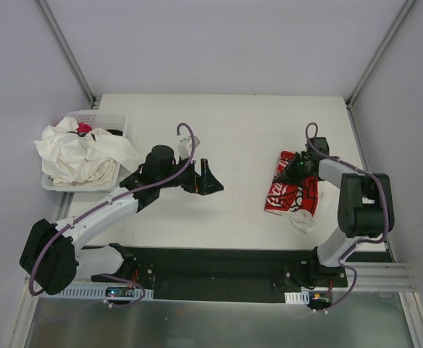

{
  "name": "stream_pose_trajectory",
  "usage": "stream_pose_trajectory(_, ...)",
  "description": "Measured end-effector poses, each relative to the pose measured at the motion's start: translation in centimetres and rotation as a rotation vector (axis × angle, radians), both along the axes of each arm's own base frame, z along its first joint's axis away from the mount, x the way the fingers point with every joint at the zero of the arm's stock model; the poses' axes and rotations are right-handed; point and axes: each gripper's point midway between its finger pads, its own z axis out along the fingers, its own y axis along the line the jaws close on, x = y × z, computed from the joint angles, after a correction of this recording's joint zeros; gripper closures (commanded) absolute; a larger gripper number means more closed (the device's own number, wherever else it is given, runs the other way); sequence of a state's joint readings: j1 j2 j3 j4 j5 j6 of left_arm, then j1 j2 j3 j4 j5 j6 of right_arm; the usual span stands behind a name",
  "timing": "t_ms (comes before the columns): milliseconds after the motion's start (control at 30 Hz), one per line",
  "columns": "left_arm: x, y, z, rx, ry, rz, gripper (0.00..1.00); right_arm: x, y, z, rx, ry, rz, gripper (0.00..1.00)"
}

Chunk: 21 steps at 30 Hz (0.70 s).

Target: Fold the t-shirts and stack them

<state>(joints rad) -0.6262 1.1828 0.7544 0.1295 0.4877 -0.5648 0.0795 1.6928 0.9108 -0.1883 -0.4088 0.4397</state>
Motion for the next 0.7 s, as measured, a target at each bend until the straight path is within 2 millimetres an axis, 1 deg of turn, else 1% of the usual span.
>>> stream_pose_trajectory(133,0.0,0.0,0.3,-0.004,-0.007,0.001,0.11,0.0,-4.2,0.3,-0.03,-0.002,-0.092,0.86)
stream_pose_trajectory(267,-0.1,0.1,0.3,-0.005,-0.006,0.001,0.11,-0.1,-7.6,1.4,-0.056,-0.028,-0.169,0.86)
stream_pose_trajectory(333,-0.1,0.1,0.3,-0.005,-0.008,0.001,0.11,-0.2,-9.0,1.9,-0.066,-0.041,-0.206,0.86)
stream_pose_trajectory(400,-0.1,0.1,0.4,-0.007,-0.009,0.001,0.11,-0.3,-10.0,2.2,-0.076,-0.052,-0.231,0.86)
stream_pose_trajectory(500,-0.2,0.1,0.5,-0.008,-0.011,0.001,0.11,-0.7,-10.1,2.5,-0.072,-0.065,-0.237,0.85)
stream_pose_trajectory(600,-0.2,0.2,0.6,-0.011,-0.015,0.001,0.11,-1.4,-9.0,2.9,-0.062,-0.076,-0.212,0.85)
stream_pose_trajectory(700,-0.2,0.2,0.7,-0.012,-0.016,0.001,0.11,-1.6,-7.6,4.2,-0.063,-0.121,-0.169,0.84)
